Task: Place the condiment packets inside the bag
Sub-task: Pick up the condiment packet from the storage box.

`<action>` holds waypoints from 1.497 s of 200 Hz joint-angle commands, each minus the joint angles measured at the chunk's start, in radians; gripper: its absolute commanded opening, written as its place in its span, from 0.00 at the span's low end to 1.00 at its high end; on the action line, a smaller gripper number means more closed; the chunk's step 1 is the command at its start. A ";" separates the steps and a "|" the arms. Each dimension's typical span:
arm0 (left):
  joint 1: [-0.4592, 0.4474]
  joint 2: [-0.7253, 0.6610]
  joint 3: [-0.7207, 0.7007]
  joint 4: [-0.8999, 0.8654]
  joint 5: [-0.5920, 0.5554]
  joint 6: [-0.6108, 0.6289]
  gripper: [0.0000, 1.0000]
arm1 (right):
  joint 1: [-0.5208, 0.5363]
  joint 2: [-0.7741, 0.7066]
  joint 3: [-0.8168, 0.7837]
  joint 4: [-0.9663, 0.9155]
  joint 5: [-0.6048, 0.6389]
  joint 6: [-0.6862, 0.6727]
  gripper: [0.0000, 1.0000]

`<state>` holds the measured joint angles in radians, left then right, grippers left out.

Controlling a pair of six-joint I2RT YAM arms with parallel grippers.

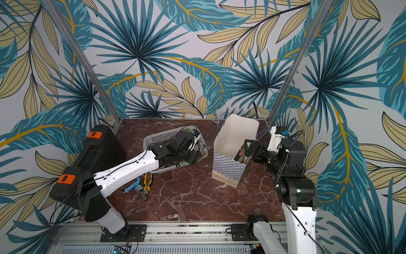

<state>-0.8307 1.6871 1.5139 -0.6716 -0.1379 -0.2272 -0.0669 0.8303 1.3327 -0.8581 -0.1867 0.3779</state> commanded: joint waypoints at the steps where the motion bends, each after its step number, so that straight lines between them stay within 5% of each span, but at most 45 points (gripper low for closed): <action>1: 0.009 0.024 0.083 -0.051 -0.012 0.025 0.66 | -0.003 -0.015 -0.019 0.016 0.018 -0.019 0.99; 24: 0.018 0.042 0.106 -0.063 -0.042 0.034 0.50 | -0.003 -0.017 -0.026 0.016 0.018 -0.022 1.00; 70: 0.043 0.029 0.140 -0.069 -0.106 0.052 0.00 | -0.003 -0.020 -0.041 0.025 0.016 -0.021 0.99; 180: 0.045 -0.247 0.211 0.089 -0.319 0.089 0.00 | -0.004 -0.020 -0.047 0.031 0.017 0.005 0.99; 299: -0.035 -0.359 0.392 0.241 0.006 -0.086 0.00 | -0.003 -0.029 -0.023 0.018 0.055 0.029 0.99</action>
<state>-0.8318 1.3701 1.7962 -0.5774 -0.1970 -0.2859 -0.0677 0.8112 1.3052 -0.8429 -0.1604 0.3965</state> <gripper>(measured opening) 0.049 0.994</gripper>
